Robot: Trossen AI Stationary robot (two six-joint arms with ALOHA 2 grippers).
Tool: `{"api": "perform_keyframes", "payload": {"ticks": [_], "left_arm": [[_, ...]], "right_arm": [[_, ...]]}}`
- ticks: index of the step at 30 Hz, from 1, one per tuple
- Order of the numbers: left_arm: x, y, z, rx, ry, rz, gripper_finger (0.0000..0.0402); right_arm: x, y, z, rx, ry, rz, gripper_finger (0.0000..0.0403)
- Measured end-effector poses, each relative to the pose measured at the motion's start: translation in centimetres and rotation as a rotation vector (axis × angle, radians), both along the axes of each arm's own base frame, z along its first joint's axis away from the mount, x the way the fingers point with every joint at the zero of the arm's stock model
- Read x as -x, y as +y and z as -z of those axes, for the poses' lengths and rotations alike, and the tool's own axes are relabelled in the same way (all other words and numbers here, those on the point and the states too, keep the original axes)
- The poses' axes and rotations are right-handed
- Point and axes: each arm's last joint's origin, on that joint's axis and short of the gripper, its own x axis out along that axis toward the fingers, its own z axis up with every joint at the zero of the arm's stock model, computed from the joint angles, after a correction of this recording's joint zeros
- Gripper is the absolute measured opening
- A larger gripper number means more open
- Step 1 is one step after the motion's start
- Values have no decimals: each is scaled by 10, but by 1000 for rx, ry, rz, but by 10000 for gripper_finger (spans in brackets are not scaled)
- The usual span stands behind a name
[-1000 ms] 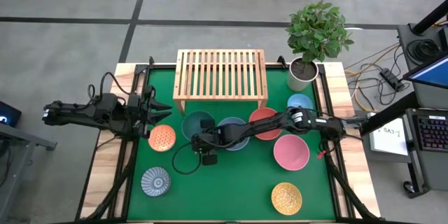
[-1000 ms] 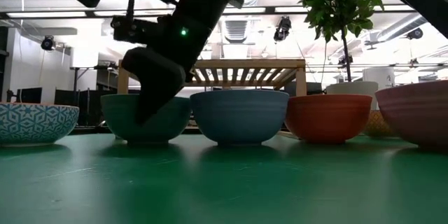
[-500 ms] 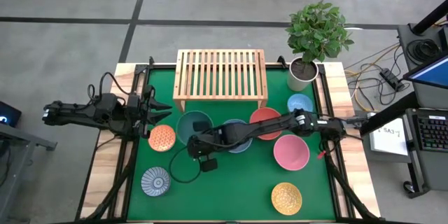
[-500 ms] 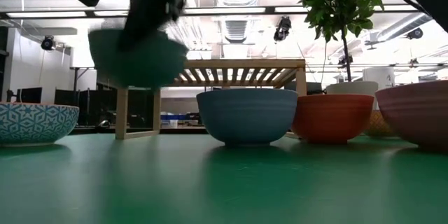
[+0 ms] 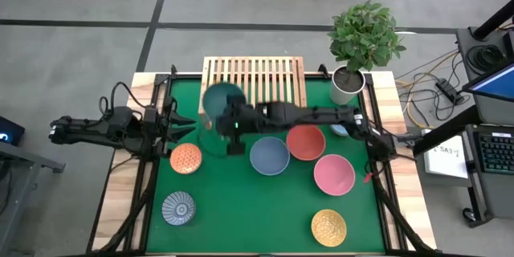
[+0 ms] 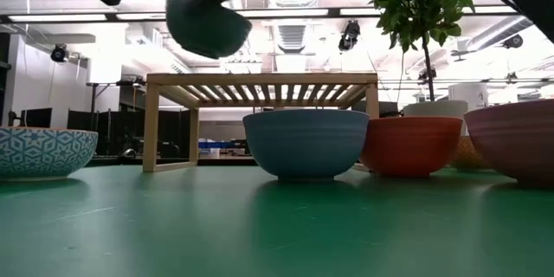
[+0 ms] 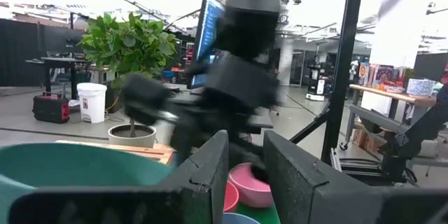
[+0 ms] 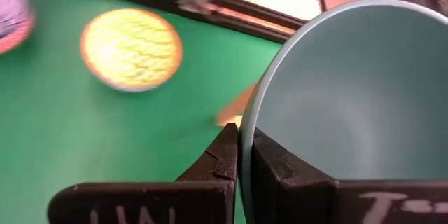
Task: Place and stack bowls onto a shelf
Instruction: Put the large green bowl on the shelf
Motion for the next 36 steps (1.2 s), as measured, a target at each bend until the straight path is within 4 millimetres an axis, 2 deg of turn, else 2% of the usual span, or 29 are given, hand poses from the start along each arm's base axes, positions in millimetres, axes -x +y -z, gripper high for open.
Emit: {"api": "perform_keyframes", "payload": {"ticks": [6, 10, 17, 36], "left_arm": [[1, 0, 0, -7, -5, -2, 76], [2, 0, -1, -26, -9, -5, 76], [2, 0, -1, -27, -9, -6, 76], [2, 0, -2, -26, -18, -6, 76]], "right_arm": [[0, -61, 5, -52, -14, 79, 9], [0, -75, 8, -64, -15, 106, 9], [2, -88, 10, -61, -15, 135, 9], [1, -93, 14, -62, -14, 143, 9]]}}
